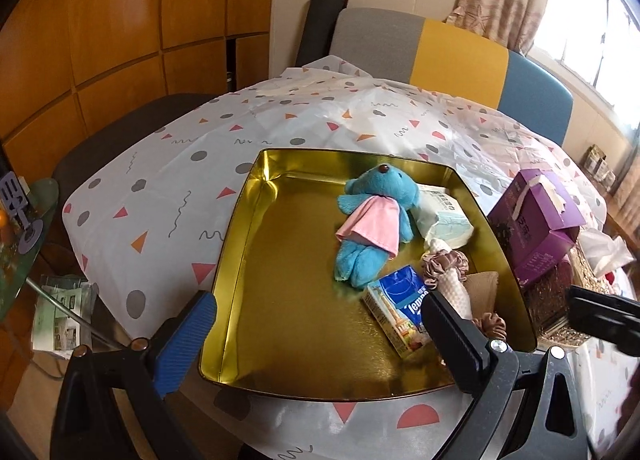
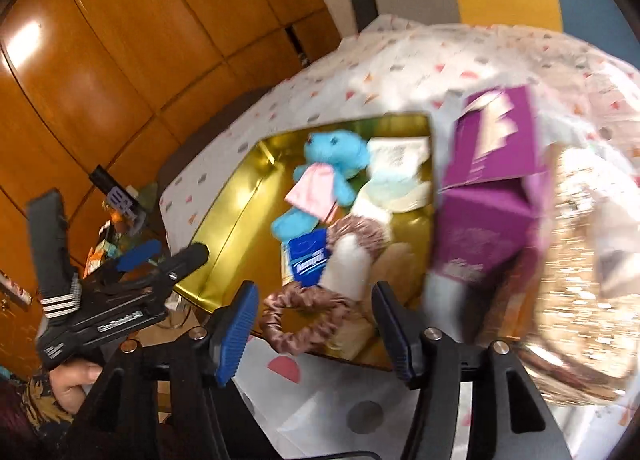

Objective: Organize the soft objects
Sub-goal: 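Carry the brown satin scrunchie into the gold tray with the right tool and release, then move the left tool to the pink towel with blue band and open around it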

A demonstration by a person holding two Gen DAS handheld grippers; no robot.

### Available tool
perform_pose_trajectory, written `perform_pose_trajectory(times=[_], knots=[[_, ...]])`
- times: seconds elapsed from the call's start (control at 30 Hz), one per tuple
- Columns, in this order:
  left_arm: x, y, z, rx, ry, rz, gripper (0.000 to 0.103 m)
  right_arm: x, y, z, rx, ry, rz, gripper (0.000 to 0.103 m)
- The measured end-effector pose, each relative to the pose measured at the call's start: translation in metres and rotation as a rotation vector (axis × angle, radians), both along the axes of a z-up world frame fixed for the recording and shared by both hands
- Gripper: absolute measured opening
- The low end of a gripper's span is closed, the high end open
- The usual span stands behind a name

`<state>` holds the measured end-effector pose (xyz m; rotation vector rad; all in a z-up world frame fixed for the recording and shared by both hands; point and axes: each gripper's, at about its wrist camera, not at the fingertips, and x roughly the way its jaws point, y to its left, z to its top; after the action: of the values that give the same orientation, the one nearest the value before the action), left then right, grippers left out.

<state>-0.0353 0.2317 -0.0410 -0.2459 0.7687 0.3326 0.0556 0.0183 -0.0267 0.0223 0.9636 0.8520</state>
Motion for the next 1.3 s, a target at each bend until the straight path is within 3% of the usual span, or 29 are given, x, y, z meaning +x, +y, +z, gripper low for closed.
perform_pose_trajectory(times=[0.23, 0.4, 0.53, 0.73, 0.93, 1.03, 1.23, 1.3], knots=[[0.007, -0.011, -0.003, -0.009, 0.012, -0.042, 0.103, -0.007, -0.104, 0.011, -0.053, -0.012, -0.168, 0.059], [0.013, -0.022, -0.006, 0.009, 0.029, -0.069, 0.103, 0.006, -0.185, -0.006, -0.11, 0.038, -0.388, 0.06], [0.015, -0.029, -0.005, 0.009, 0.037, -0.092, 0.103, 0.03, -0.218, -0.022, -0.209, 0.06, -0.467, 0.066], [0.018, -0.036, -0.004, 0.003, 0.044, -0.119, 0.103, 0.075, -0.212, -0.038, -0.422, 0.041, -0.356, 0.068], [0.022, -0.042, -0.003, 0.005, 0.051, -0.135, 0.103, 0.11, -0.19, -0.054, -0.564, 0.054, -0.194, 0.08], [0.023, -0.043, -0.002, 0.0, 0.053, -0.139, 0.103, 0.122, -0.181, -0.063, -0.634, 0.043, -0.157, 0.081], [0.026, -0.046, -0.004, -0.007, 0.063, -0.151, 0.103, 0.14, -0.184, -0.087, -0.673, 0.109, -0.156, 0.081], [0.027, -0.047, -0.002, -0.005, 0.058, -0.158, 0.103, 0.139, -0.195, -0.089, -0.62, 0.131, -0.199, 0.081]])
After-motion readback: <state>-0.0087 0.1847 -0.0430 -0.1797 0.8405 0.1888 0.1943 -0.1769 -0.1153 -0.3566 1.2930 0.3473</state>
